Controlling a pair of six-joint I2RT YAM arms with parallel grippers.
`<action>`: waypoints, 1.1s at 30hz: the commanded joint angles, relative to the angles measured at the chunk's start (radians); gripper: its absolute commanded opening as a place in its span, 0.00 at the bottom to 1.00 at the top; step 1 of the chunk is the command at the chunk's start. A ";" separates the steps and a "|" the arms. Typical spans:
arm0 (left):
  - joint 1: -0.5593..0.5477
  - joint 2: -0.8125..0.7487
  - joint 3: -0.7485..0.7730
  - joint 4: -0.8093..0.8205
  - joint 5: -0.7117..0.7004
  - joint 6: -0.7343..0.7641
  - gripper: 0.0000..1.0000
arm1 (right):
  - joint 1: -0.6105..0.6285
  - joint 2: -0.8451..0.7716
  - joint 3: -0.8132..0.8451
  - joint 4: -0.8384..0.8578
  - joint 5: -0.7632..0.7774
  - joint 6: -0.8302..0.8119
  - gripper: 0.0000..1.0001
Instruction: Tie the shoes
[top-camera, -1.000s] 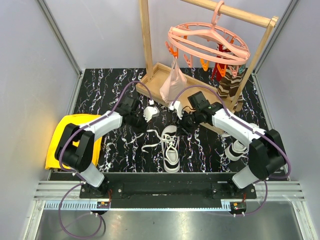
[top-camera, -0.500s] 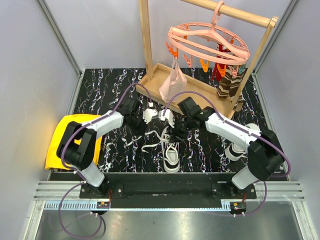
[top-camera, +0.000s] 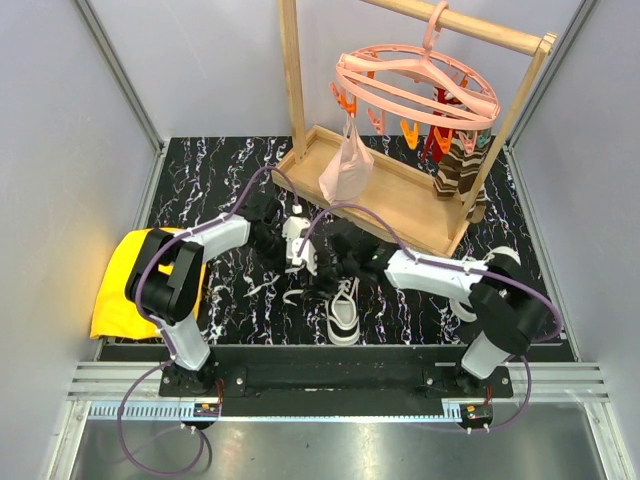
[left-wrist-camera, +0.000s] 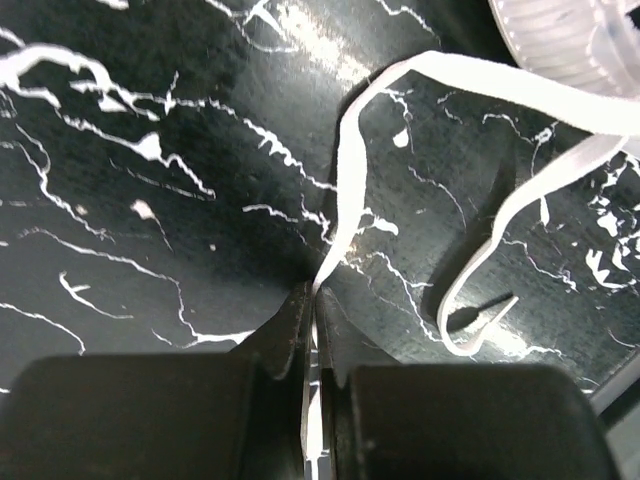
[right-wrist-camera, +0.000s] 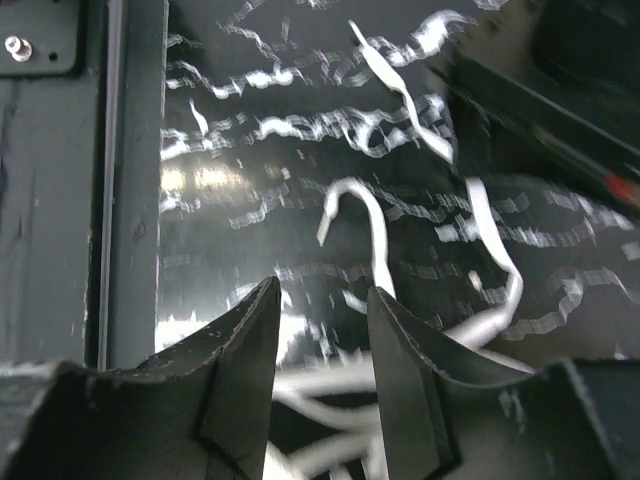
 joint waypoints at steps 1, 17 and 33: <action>0.018 0.000 0.030 -0.038 0.053 -0.026 0.06 | 0.062 0.051 -0.031 0.236 0.061 0.046 0.49; 0.026 0.029 0.019 -0.050 0.093 -0.040 0.08 | 0.143 0.276 0.017 0.376 0.161 0.046 0.48; 0.026 0.017 0.016 -0.041 0.124 -0.037 0.05 | 0.146 0.206 -0.022 0.356 0.190 0.027 0.00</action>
